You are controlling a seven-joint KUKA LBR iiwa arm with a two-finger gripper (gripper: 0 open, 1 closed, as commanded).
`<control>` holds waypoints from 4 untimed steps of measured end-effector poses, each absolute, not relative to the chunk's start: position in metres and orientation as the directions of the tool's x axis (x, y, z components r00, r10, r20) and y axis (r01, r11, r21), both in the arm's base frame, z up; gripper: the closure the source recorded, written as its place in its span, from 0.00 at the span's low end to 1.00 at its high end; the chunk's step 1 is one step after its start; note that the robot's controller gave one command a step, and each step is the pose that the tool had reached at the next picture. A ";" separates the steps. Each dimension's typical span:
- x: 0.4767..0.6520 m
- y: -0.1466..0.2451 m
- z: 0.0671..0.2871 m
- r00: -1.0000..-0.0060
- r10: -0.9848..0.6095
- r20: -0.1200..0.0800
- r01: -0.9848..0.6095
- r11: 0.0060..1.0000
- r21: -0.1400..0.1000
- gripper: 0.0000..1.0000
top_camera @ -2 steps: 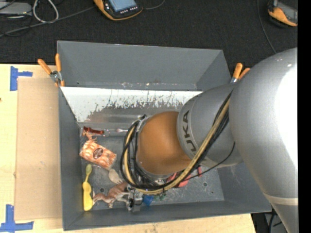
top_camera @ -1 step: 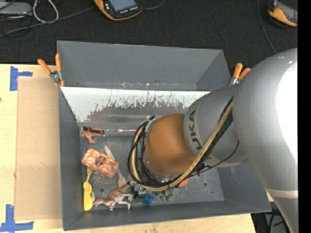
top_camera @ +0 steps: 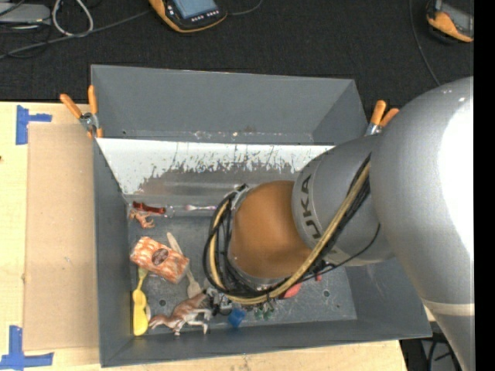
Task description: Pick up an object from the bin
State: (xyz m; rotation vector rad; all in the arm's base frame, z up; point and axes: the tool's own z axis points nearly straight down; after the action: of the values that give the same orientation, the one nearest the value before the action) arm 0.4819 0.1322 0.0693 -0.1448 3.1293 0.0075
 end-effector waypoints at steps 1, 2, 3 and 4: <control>0.481 0.132 0.084 -0.995 -0.104 0.005 -0.104 0.995 0.002 1.00; 0.486 0.135 0.139 -0.990 -0.143 -0.009 -0.143 0.990 0.004 1.00; 0.501 0.145 0.084 -0.939 -0.345 -0.008 -0.345 0.939 0.002 1.00; 0.520 0.179 0.124 -0.935 -0.355 -0.004 -0.355 0.935 0.002 1.00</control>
Offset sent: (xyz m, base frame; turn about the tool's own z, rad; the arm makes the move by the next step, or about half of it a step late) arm -0.0011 0.0111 0.0046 -0.2647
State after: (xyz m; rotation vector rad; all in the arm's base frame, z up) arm 0.5202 0.1785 0.1242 -0.5667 3.0865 0.0049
